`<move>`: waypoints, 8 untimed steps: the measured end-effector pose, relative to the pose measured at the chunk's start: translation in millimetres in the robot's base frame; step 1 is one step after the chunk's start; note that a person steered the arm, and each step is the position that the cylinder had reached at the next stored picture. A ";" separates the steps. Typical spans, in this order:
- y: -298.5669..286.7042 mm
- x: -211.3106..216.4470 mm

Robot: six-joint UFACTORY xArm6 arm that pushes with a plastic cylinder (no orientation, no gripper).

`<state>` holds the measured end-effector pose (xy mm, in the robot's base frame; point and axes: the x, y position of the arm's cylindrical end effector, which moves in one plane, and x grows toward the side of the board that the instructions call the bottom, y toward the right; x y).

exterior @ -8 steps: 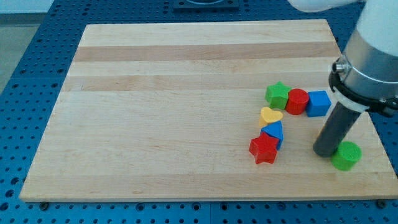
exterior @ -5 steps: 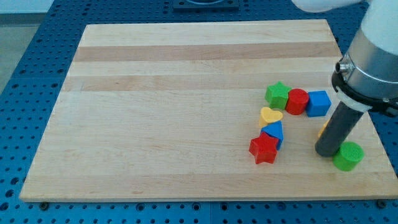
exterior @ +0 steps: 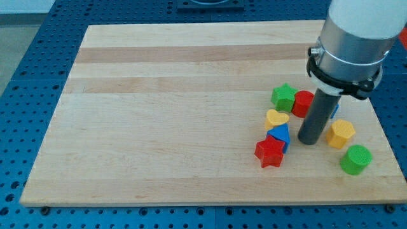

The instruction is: Push the yellow hexagon towards right

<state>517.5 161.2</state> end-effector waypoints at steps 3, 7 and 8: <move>26.9 -8.4; 26.2 -22.2; 26.9 -37.3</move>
